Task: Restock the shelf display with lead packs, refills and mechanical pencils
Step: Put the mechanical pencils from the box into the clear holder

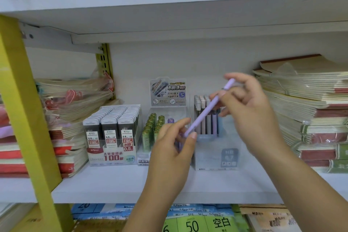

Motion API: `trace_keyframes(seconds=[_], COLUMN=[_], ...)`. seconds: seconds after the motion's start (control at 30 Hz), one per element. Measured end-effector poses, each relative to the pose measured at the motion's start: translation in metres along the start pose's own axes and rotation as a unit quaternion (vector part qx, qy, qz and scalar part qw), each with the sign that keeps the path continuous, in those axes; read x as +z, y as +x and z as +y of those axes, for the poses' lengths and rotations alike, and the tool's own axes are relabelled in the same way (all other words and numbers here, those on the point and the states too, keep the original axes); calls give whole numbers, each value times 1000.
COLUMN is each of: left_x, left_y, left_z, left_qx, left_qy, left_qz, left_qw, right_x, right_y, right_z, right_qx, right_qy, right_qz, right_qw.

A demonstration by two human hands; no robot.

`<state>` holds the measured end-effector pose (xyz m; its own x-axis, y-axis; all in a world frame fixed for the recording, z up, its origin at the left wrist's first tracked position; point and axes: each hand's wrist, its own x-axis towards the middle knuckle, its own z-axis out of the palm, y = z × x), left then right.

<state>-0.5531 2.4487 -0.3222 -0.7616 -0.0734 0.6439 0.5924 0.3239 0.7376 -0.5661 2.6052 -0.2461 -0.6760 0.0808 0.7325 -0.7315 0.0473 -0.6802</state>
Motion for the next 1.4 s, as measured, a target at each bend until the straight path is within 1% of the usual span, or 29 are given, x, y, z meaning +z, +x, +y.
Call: trace_keyframes(seconds=[0.07,0.13,0.23,0.3,0.4,0.5,0.63,0.8,0.9,1.0,1.1,1.23,1.4], left_x=[-2,-2,1,4,6,6,7,7,7,7,7,8,8], left_y=[-1,-2,-4,-5,-6,-6,-6,-5,-5,-6,-6,-6,-5], left_z=[-1,-2,-6,-9,-14,-17,-19,-20,-20,-20,-21,-22,-24], left_qx=[50,86,112,126,133,137,145,133,131,133,135,135,147], left_qy=[101,176,244,270,277,278,275,277,276,273,273,272,267], left_qz=[16,8,-15,-24,-28,-23,-13,-17,-18,-17,-15,-16,-4], left_qw=[994,981,963,954,951,951,950,951,952,953,952,953,952], right_x=[-12,-21,-31,-34,-34,-33,-32,-33,-31,-28,-26,-23,-24], right_y=[4,6,9,11,11,10,9,10,11,12,13,11,12], right_z=[-4,-5,2,8,17,24,25,23,23,24,26,34,40], right_qx=[-55,-88,-88,-77,-68,-68,-65,-54,-69,-91,-95,-67,-93], right_qy=[-20,-73,-167,-220,-266,-286,-273,-234,-244,-273,-278,-280,-362], right_qz=[51,63,37,11,-27,-48,-67,-95,-89,-52,-24,-31,-46], right_qw=[997,991,981,972,961,955,958,966,963,956,956,957,926])
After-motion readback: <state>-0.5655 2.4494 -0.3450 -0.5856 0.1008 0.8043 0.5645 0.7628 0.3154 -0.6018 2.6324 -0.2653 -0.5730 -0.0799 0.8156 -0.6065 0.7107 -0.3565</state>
